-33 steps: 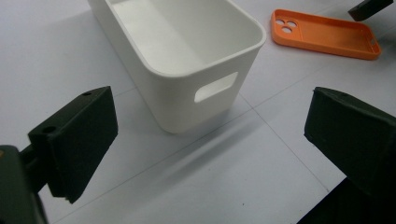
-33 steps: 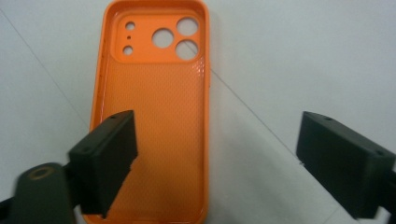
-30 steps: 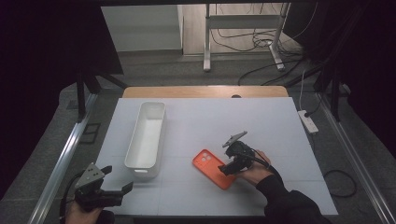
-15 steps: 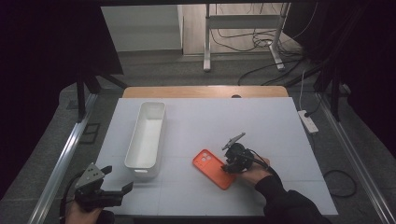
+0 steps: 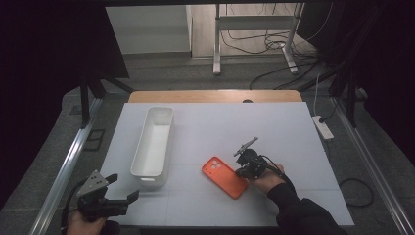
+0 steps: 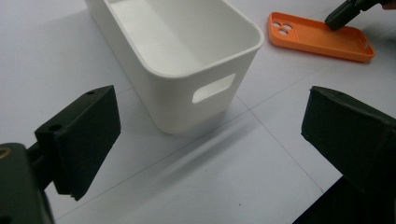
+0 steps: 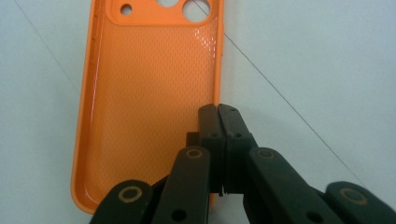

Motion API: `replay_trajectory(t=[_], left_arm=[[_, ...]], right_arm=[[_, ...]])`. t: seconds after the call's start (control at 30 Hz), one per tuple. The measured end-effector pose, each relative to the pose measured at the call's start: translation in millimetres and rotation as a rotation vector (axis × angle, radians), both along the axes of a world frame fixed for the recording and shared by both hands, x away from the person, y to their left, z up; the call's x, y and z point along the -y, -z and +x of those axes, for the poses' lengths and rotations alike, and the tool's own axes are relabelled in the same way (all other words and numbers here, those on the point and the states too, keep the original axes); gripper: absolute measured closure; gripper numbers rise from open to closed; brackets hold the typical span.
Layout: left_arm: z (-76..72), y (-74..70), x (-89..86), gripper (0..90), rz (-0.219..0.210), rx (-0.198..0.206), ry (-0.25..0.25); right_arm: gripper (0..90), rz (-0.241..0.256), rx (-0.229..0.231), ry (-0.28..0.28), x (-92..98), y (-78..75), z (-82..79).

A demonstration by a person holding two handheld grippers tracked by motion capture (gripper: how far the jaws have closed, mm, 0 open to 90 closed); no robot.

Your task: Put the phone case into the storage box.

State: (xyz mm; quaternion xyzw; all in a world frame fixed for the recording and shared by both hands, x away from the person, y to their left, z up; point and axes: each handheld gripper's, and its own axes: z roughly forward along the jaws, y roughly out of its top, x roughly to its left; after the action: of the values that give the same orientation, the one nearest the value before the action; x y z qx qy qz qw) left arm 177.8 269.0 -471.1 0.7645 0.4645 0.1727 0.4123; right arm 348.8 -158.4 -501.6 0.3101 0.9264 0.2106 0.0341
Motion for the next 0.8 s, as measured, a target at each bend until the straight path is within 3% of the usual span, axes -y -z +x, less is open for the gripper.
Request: replay_trajectory(t=[0.3, 0.43, 0.7, 0.8], left_arm=[[0.1, -1.1, 2.6, 2.1, 0.016, 0.007, 0.01], [0.6, -4.7, 6.9, 0.9, 0.013, 0.037, 0.023], [3.4, -16.1, 32.1, 0.0, 0.036, 0.086, 0.09], [4.4, -19.7, 42.9, 0.0, 0.023, 0.097, 0.113]], right_arm=[[89.6, 0.035, 0.035, 0.024, 1.4, -7.0, -3.4], [89.7, 0.054, 0.059, 0.027, 2.2, -11.5, -5.6], [89.6, 0.104, 0.114, 0.038, 5.8, -24.6, -10.0], [89.6, 0.121, 0.146, 0.044, 7.4, -31.0, -12.6]])
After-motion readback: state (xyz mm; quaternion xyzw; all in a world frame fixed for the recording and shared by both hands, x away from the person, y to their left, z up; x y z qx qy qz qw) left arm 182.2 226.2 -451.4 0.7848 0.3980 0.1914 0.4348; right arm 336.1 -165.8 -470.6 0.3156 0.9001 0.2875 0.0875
